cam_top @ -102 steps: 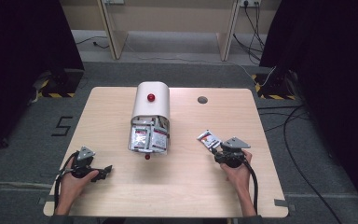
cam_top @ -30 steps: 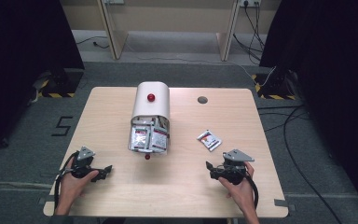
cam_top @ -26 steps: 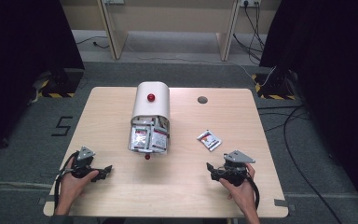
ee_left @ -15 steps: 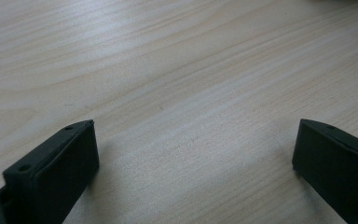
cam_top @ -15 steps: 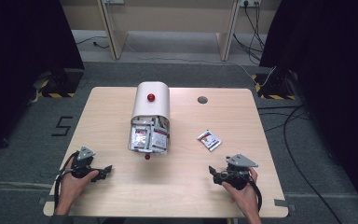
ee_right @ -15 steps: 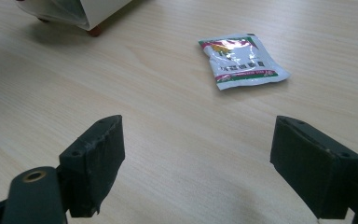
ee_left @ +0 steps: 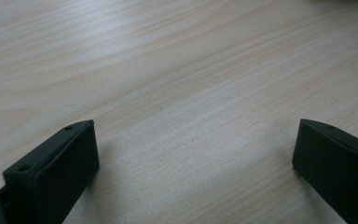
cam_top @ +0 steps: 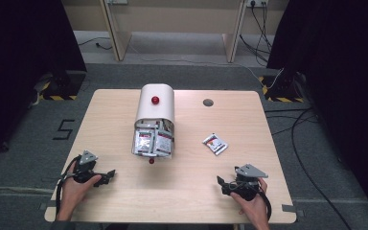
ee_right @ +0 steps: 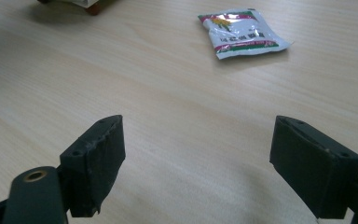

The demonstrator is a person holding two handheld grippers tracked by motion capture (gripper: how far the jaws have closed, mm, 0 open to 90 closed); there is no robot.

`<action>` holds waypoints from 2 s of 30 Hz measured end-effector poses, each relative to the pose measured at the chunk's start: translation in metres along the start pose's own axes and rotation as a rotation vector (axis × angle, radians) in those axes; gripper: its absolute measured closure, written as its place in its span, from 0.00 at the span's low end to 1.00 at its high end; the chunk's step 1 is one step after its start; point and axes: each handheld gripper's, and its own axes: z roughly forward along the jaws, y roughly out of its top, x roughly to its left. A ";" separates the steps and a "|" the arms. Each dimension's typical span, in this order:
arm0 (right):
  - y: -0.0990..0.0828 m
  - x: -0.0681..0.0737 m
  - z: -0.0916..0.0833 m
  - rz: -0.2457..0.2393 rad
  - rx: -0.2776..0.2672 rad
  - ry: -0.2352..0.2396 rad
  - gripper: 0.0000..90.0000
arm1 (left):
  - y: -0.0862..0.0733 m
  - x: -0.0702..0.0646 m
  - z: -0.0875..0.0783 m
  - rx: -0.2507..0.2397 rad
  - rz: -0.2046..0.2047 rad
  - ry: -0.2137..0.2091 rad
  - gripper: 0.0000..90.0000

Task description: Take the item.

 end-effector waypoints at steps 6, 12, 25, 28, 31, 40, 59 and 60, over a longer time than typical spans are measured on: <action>-0.007 -0.001 0.000 0.010 0.025 0.003 0.20 | 0.000 0.000 0.000 0.000 0.000 0.000 0.00; -0.010 -0.001 -0.004 0.011 0.031 0.000 0.19 | 0.000 0.000 0.000 0.000 0.000 0.000 0.00; -0.020 0.006 -0.016 0.010 0.031 -0.015 0.19 | 0.000 0.000 0.000 0.000 0.000 0.000 0.00; -0.022 0.008 -0.019 0.009 0.035 -0.016 0.20 | 0.000 0.000 0.000 0.000 0.000 0.000 0.00; -0.024 0.010 -0.022 0.009 0.045 -0.021 0.20 | 0.000 0.000 0.000 0.000 0.000 0.000 0.00; -0.036 0.011 -0.024 -0.040 0.063 -0.040 0.20 | 0.000 0.000 0.000 0.000 0.000 0.000 0.00; -0.054 0.013 -0.040 -0.065 0.018 -0.011 0.18 | 0.000 0.000 0.000 0.000 -0.003 0.002 0.00; -0.055 0.013 -0.041 -0.066 0.018 -0.008 0.18 | 0.000 0.000 0.000 0.000 -0.003 0.002 0.00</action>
